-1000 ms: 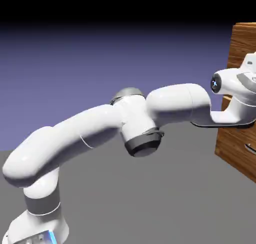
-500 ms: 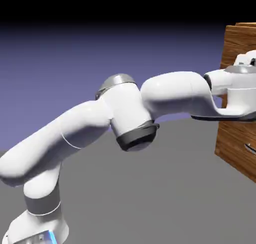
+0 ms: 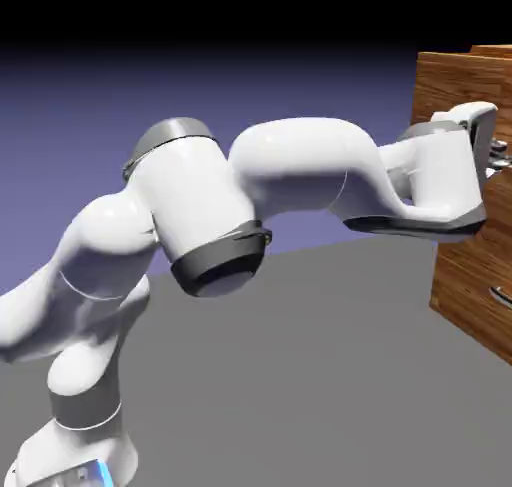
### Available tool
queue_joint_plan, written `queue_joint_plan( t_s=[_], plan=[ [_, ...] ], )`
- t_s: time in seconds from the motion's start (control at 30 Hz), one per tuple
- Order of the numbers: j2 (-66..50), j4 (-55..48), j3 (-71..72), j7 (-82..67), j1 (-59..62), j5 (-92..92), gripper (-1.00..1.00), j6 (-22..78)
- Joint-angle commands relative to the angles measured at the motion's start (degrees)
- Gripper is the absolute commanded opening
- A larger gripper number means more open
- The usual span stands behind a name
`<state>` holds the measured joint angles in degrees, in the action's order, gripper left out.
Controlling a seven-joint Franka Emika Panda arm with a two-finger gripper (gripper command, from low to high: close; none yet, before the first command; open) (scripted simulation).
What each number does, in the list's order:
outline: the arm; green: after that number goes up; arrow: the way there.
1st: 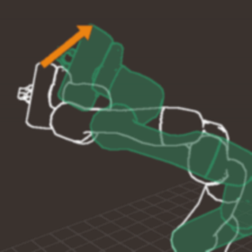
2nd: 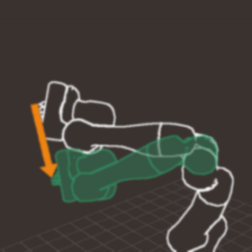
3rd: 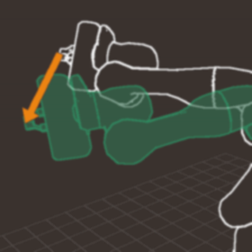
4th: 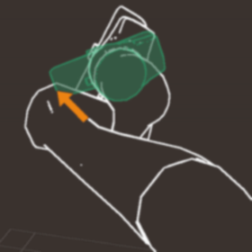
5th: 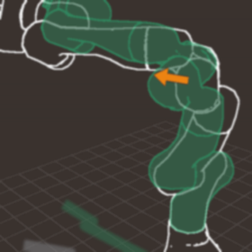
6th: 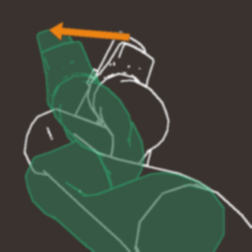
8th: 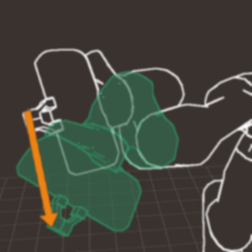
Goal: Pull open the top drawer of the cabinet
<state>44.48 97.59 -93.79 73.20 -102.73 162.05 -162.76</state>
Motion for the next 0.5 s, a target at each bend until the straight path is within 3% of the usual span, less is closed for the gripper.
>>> queue_joint_plan(
  t_s=[0.0, 0.37, 0.4, 0.47],
  plan=[
    [-0.3, 1.9, 1.5, 0.5, 2.1, 0.2, -1.00, 0.4],
    [0.1, 20.4, 18.1, 2.5, 24.2, 0.7, -1.00, 3.4],
    [0.1, 20.4, 18.1, 2.5, 24.2, 0.7, 1.00, 3.4],
    [0.5, 21.9, 19.7, 2.5, 26.3, 0.6, 1.00, 3.5]
  ],
)
